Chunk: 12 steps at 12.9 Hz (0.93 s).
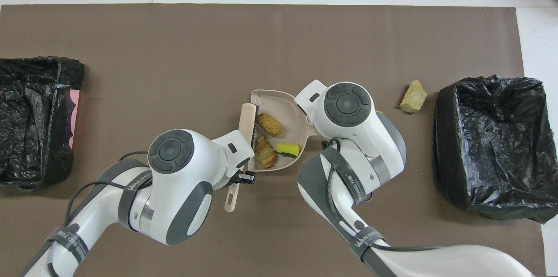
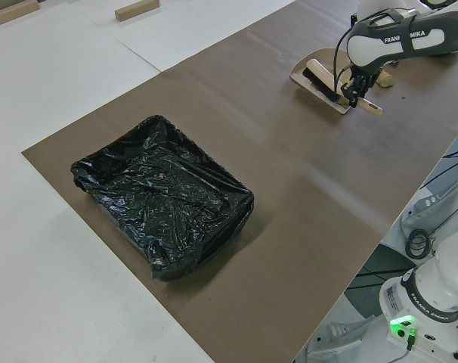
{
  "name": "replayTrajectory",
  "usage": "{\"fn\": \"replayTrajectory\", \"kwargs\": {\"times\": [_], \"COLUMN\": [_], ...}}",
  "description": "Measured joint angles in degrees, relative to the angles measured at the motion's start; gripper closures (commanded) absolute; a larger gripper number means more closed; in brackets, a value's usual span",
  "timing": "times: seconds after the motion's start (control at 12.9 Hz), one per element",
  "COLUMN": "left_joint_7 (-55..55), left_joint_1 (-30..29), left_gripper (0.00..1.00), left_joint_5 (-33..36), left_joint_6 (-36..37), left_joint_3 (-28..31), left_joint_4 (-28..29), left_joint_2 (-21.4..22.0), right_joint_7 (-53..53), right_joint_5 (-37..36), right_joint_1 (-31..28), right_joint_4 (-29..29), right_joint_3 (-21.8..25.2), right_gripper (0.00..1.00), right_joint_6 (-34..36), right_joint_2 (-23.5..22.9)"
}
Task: Sweep and dump trash in bin
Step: 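Sweep the bread and sponge pieces into the dustpan with the left gripper, then carry the dustpan to the black bag with the right gripper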
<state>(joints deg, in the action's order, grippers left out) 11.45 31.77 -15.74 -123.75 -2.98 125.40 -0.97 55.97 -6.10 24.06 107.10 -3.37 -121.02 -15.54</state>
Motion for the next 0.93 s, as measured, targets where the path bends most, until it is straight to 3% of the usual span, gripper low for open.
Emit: {"fn": "replayTrajectory", "kwargs": {"times": [0.23, 0.54, 0.93], "left_joint_7": [0.97, 4.75, 16.72], "left_joint_1": [-1.19, -6.33, -2.47], "left_gripper": [1.00, 1.00, 1.00], "left_joint_5": [-0.09, 2.88, 4.39], "left_joint_6": [7.30, 21.84, 21.92], "left_joint_3": [1.22, 1.87, -0.05], "left_joint_4": [-1.78, -2.16, 3.16], "left_joint_2": [3.27, 12.42, 16.16], "right_joint_7": [0.00, 0.61, 3.95], "right_joint_5": [0.00, 0.04, 0.56], "right_joint_1": [-0.01, -1.32, -2.04], "right_joint_4": [0.01, 0.07, -0.24], "right_joint_3": [0.00, 0.01, 0.01], "right_gripper": [1.00, 1.00, 1.00], "right_joint_6": [-0.02, -0.55, -2.73], "right_joint_2": [0.00, -0.08, -0.11]}}
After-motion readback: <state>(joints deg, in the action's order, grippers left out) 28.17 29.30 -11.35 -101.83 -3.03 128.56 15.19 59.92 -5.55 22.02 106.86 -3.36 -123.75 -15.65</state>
